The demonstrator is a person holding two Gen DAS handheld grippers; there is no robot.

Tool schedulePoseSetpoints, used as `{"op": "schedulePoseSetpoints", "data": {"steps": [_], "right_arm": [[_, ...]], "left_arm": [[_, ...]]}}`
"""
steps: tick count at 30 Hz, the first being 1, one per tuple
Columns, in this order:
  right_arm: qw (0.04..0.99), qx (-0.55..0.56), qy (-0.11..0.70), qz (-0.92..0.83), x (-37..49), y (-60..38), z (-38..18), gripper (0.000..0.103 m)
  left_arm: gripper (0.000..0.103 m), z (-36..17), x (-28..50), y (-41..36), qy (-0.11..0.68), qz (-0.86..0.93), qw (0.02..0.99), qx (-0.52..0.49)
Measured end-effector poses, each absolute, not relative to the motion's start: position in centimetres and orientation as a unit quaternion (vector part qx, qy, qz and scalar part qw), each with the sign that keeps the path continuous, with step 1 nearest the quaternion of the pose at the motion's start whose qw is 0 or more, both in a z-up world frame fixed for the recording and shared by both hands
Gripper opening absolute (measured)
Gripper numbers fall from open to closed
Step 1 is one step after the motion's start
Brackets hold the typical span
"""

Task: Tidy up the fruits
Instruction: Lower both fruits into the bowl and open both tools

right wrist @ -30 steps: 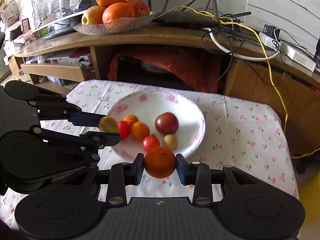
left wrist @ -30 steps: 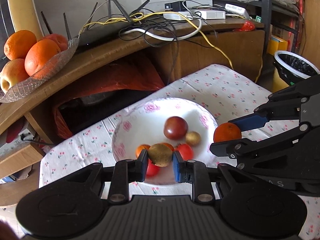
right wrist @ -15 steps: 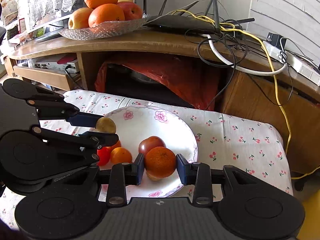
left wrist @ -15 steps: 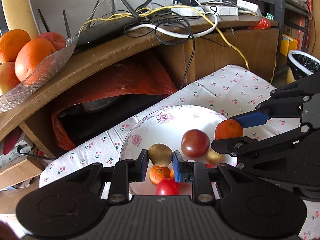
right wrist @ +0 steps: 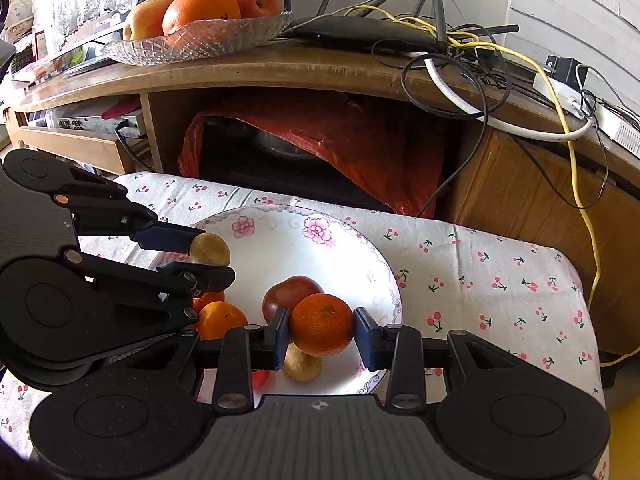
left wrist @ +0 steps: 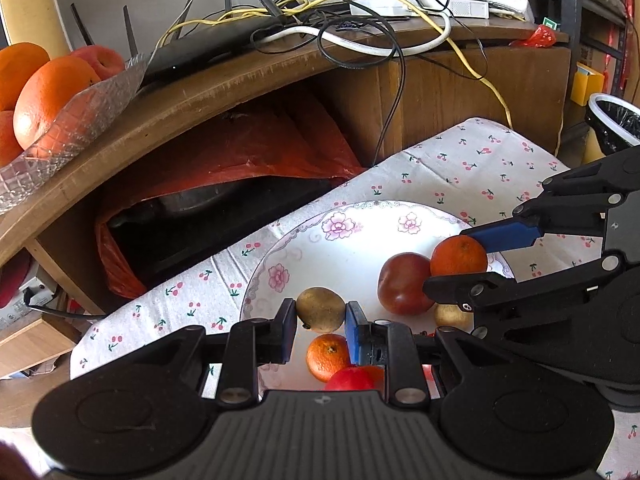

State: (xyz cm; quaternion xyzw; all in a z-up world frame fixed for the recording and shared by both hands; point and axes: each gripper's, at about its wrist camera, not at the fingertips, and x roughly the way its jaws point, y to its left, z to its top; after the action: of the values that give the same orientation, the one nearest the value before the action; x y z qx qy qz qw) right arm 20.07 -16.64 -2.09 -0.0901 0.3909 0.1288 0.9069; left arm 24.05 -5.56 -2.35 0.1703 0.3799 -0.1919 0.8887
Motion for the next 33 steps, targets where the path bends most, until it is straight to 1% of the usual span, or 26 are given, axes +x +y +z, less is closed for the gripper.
{"op": "schedulePoseSetpoints", "data": {"steps": [19, 33], "right_arm": [[0.912, -0.088, 0.381, 0.127, 20.6, -17.0, -2.1, 0.033], [0.918, -0.062, 0.373, 0.116, 20.7, -17.9, -1.2, 0.033]], "left_arm": [[0.034, -2.2, 24.3, -5.5, 0.377, -0.189, 0.891, 0.166], [0.04, -1.8, 23.9, -5.6, 0.372, -0.195, 0.893, 0.165]]}}
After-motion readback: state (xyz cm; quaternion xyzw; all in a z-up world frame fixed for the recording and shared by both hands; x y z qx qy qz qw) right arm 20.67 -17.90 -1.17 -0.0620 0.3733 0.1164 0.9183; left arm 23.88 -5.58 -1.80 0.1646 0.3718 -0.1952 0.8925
